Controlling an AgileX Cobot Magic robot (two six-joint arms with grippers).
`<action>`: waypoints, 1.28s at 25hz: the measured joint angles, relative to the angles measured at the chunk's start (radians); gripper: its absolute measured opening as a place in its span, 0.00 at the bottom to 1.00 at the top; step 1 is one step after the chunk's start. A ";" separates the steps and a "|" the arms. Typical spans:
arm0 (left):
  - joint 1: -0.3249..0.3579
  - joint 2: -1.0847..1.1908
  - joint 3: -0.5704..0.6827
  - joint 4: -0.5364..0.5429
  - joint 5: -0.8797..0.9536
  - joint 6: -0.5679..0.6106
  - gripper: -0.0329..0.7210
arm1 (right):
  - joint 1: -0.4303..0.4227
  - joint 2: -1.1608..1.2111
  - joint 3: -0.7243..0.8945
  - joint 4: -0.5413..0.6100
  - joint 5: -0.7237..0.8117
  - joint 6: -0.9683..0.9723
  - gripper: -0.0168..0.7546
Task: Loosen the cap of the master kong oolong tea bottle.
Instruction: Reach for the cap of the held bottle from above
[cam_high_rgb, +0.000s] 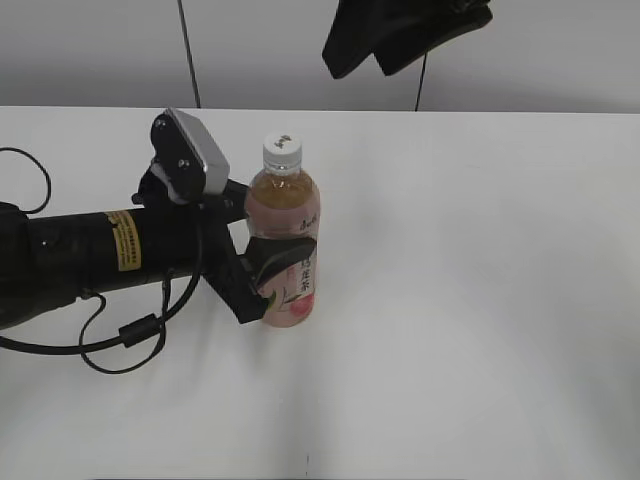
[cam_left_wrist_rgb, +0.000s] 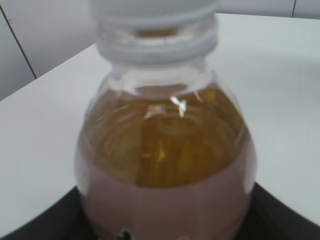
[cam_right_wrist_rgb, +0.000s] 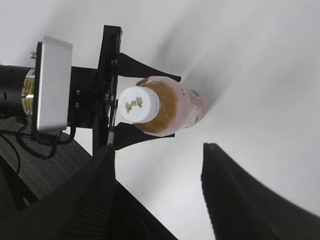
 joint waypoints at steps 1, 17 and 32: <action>0.000 -0.006 0.000 -0.001 0.010 -0.001 0.60 | 0.004 0.012 -0.018 -0.007 0.000 0.004 0.56; 0.000 -0.030 0.000 0.000 0.051 0.000 0.60 | 0.168 0.133 -0.127 -0.188 0.009 0.070 0.56; 0.000 -0.064 0.000 -0.004 0.130 0.002 0.60 | 0.169 0.154 -0.129 -0.155 0.011 0.081 0.56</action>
